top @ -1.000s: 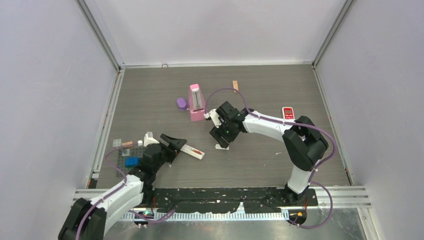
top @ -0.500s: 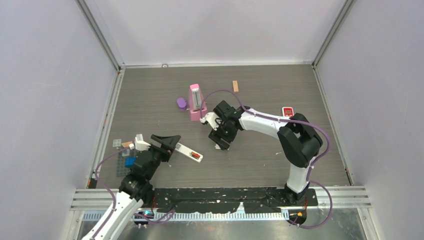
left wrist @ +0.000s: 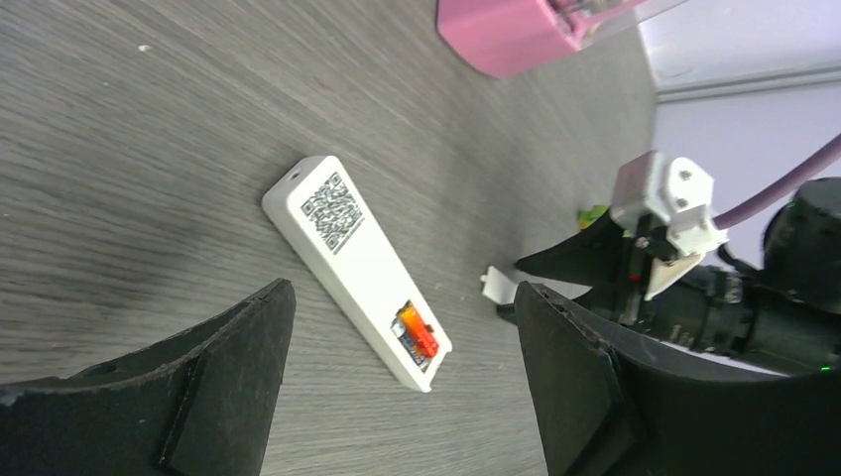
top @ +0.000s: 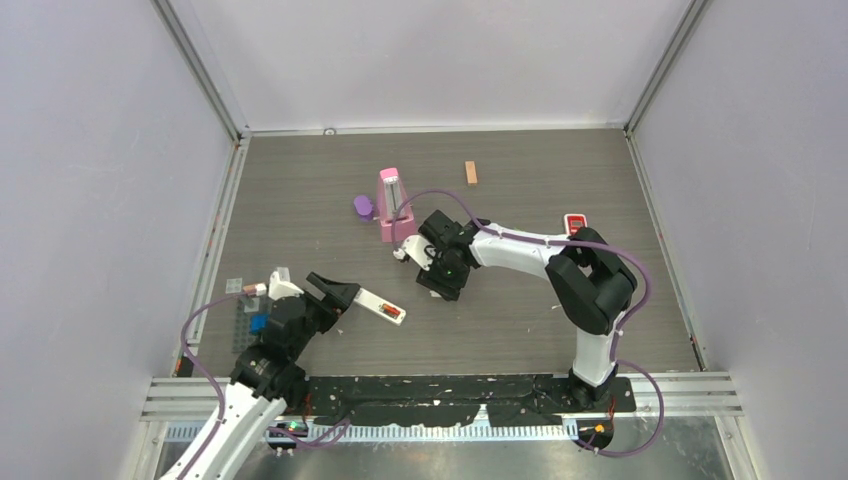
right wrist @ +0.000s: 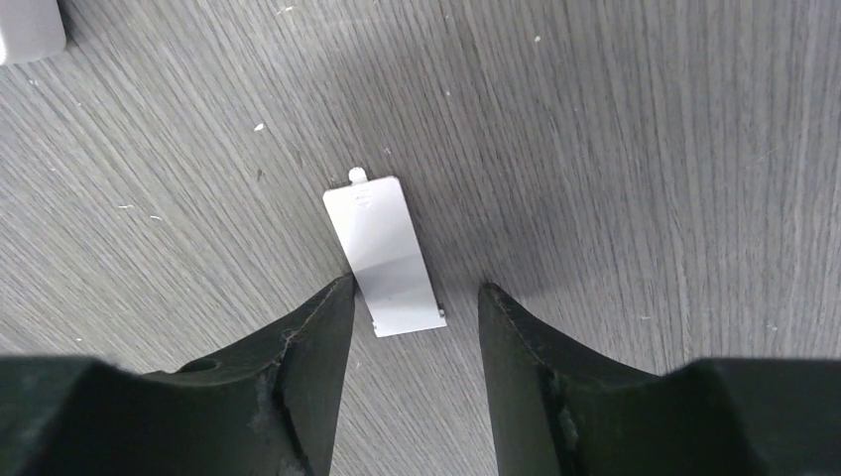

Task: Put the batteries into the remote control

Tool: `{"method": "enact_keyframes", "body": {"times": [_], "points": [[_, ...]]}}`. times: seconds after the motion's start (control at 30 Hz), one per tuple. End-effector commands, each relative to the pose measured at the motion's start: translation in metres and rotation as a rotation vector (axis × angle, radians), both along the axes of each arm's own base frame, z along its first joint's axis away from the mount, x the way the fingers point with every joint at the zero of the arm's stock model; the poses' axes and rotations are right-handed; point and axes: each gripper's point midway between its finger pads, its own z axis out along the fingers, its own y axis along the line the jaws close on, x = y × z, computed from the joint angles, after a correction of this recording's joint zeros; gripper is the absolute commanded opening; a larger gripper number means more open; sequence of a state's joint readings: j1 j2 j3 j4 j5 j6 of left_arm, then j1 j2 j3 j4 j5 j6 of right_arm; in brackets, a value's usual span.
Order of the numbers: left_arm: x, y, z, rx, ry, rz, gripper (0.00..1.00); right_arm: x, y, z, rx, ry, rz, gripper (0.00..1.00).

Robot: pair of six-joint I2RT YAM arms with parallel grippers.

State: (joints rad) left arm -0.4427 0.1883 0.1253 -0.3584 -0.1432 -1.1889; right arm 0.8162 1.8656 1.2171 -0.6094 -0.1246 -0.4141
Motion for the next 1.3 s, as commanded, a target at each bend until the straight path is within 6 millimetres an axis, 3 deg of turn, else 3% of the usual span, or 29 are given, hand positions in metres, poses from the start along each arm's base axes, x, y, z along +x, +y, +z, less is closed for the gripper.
{"method": "enact_keyframes", "body": {"times": [0.0, 0.2, 0.4, 0.77, 1.27], "points": [[0.000, -0.002, 0.013, 0.057, -0.023, -0.049, 0.82, -0.010, -0.004, -0.021, -0.047, 0.053, 0.010, 0.50], [0.006, -0.019, 0.026, 0.045, -0.093, -0.136, 0.82, -0.015, -0.007, -0.027, -0.076, 0.099, -0.014, 0.36], [0.004, -0.045, 0.034, 0.034, -0.126, -0.290, 0.83, -0.015, -0.004, -0.022, -0.054, 0.101, -0.052, 0.31], [0.007, -0.070, 0.051, -0.014, -0.152, -0.412, 0.78, 0.002, 0.008, 0.023, 0.104, -0.021, -0.137, 0.29], [0.008, -0.106, 0.054, -0.104, -0.086, -0.595, 0.66, -0.011, 0.031, 0.078, 0.339, -0.041, -0.119, 0.29]]}}
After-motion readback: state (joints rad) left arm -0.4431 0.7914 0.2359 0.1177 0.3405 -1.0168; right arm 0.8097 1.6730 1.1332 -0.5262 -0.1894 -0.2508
